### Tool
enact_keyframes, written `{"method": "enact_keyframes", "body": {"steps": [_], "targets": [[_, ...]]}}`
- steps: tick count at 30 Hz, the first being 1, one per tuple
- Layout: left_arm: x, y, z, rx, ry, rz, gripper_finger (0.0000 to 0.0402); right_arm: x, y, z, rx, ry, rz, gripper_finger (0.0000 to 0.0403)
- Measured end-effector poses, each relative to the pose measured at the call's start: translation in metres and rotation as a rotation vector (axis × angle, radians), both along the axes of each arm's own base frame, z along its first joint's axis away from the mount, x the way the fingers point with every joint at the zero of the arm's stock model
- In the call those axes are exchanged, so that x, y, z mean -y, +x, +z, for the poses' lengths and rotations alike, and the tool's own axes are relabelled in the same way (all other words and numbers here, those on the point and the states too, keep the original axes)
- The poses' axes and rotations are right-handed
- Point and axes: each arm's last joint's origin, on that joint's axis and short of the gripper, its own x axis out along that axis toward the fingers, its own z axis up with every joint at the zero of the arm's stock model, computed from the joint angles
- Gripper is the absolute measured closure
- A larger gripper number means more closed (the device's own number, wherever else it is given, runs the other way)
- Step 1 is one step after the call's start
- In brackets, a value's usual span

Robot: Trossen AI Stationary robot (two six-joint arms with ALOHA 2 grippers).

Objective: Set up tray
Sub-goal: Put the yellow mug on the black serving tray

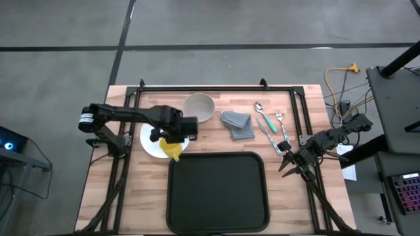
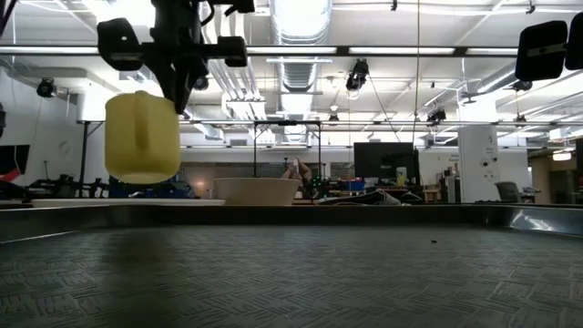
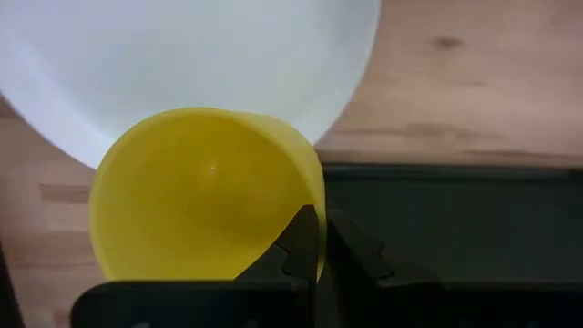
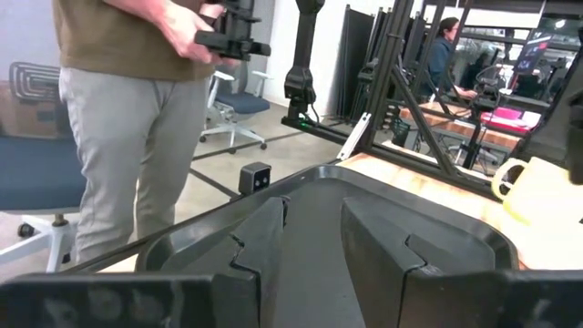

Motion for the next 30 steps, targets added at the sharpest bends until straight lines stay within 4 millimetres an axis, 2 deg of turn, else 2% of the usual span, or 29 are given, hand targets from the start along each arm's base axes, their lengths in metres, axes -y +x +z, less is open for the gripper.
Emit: {"method": "enact_keyframes", "body": {"steps": [5,11,30], "targets": [[0.015,0.008,-0.007,-0.013,0.0,-0.047,0.0401,0.0,0.0,0.0,0.001,0.0,0.0,0.0303],[0.027,0.018,-0.005,0.001,0.001,-0.085,0.0401,0.0,0.0,0.0,0.0,0.0,0.0,0.0303],[0.058,0.018,-0.008,0.023,0.101,-0.137,0.0401,0.0,0.0,0.0,0.0,0.0,0.0,0.0303]]}}
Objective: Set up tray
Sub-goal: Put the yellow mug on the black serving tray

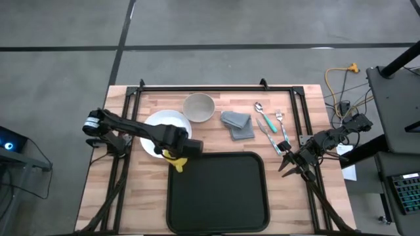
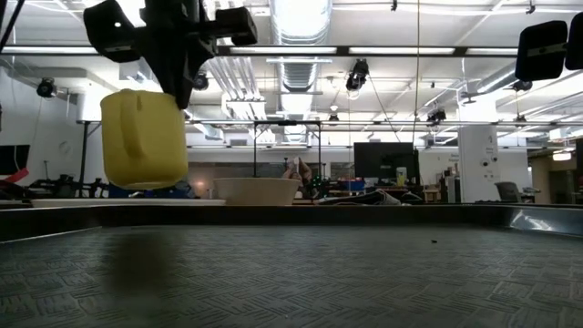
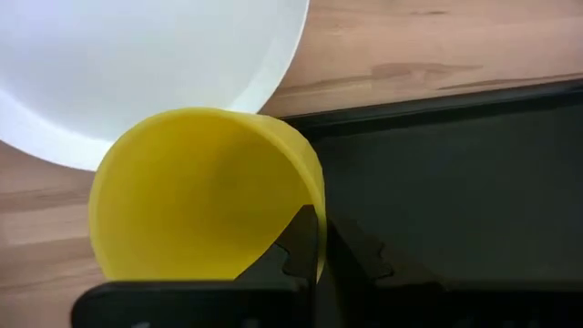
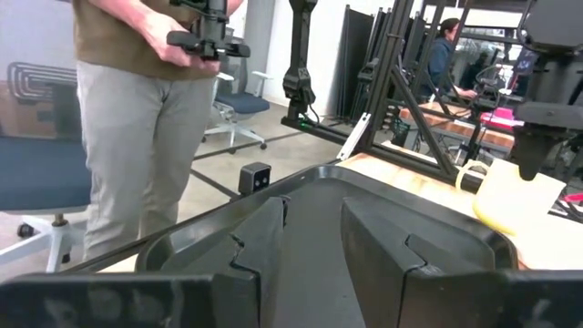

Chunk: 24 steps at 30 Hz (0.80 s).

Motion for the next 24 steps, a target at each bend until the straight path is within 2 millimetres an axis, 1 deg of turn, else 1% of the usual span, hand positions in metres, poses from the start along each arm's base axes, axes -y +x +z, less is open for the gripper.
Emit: {"method": "enact_keyframes", "body": {"steps": [9,18,24], "targets": [[0.014,0.012,-0.019,-0.025,0.0,-0.036,0.0401,0.0,0.0,0.0,0.0,0.0,0.0,0.0303],[0.015,0.013,-0.019,-0.022,0.0,-0.038,0.0401,0.0,0.0,0.0,0.001,0.0,0.0,0.0303],[0.017,0.019,-0.033,-0.062,-0.002,-0.04,0.0401,0.0,0.0,0.0,0.001,0.001,0.0,0.0303]]}}
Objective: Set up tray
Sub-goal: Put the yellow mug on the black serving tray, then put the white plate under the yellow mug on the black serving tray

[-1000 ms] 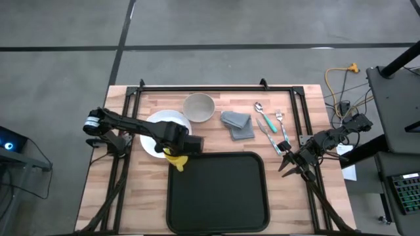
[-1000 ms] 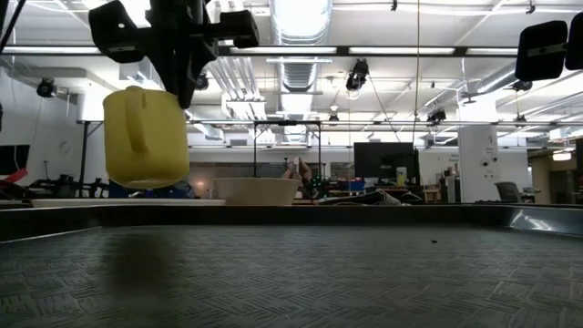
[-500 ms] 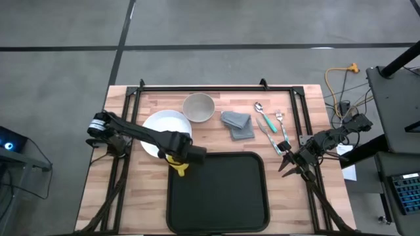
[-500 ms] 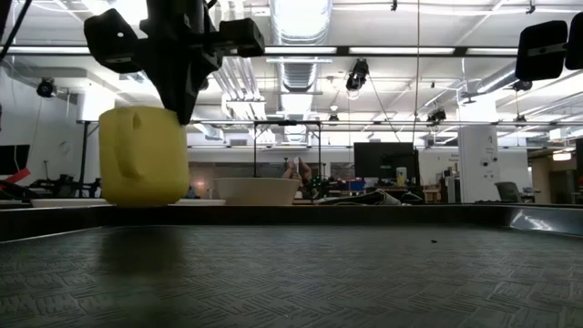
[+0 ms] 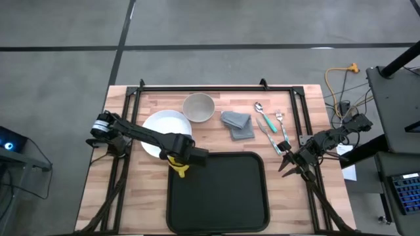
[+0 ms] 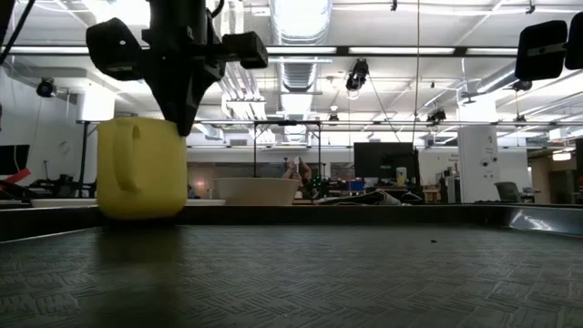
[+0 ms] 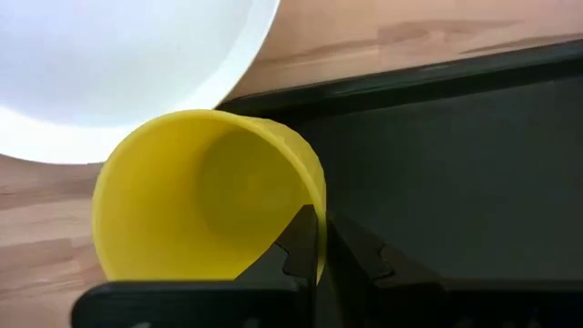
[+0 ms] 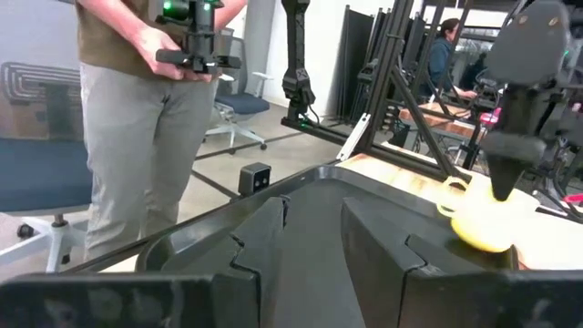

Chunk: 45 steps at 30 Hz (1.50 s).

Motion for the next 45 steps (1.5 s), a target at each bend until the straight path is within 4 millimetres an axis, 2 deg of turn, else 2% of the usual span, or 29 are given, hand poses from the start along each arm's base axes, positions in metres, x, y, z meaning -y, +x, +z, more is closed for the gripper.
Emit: {"method": "enact_keyframes", "body": {"steps": [5,13,26,32,45], "targets": [[0.002,0.003,-0.008,-0.033,-0.026,-0.002,0.0401,0.0,0.0,0.0,0.0,0.0,0.0,0.0303],[0.002,0.005,-0.008,-0.02,-0.03,-0.003,0.0397,0.0,0.0,0.0,-0.001,0.0,0.0,0.0303],[0.003,0.005,-0.007,-0.01,-0.038,-0.004,0.03,0.0,0.0,0.0,0.0,0.0,0.001,0.0303],[0.001,0.003,0.0,0.016,-0.044,-0.002,0.026,0.0,0.0,0.0,0.0,0.0,0.0,0.0303],[-0.006,-0.002,0.014,0.059,-0.052,0.016,0.0248,0.0,0.0,0.0,0.0,0.0,0.0,0.0303]]}}
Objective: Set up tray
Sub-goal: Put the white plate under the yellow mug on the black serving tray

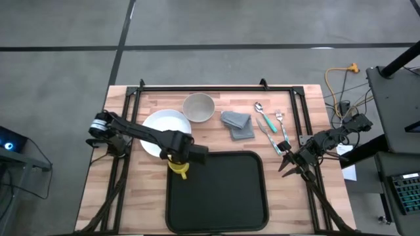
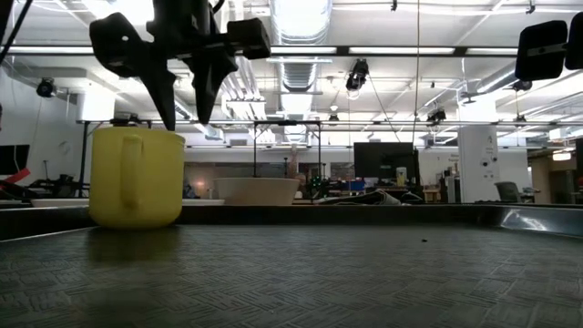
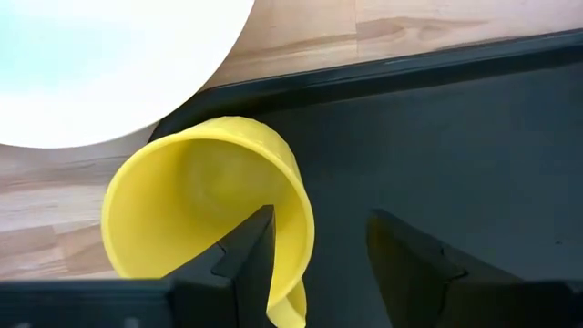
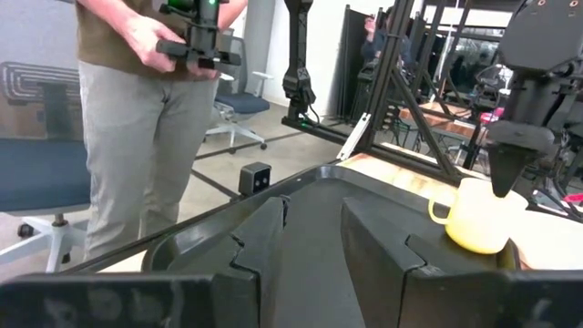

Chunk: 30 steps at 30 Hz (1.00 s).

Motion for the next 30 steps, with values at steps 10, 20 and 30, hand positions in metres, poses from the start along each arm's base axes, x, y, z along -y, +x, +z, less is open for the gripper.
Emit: {"method": "enact_keyframes", "body": {"steps": [10,20,30], "targets": [[-0.022,-0.013,0.021,0.029,-0.003,0.071,0.0248,0.0,0.0,0.0,-0.001,0.0,0.0,0.0303],[-0.039,-0.03,0.033,-0.004,0.011,0.257,0.0248,0.0,0.0,0.0,-0.001,0.0,0.0,0.0303],[-0.048,-0.036,0.038,0.014,-0.006,0.508,0.0248,0.0,0.0,0.0,-0.001,0.0,0.0,0.0303]]}}
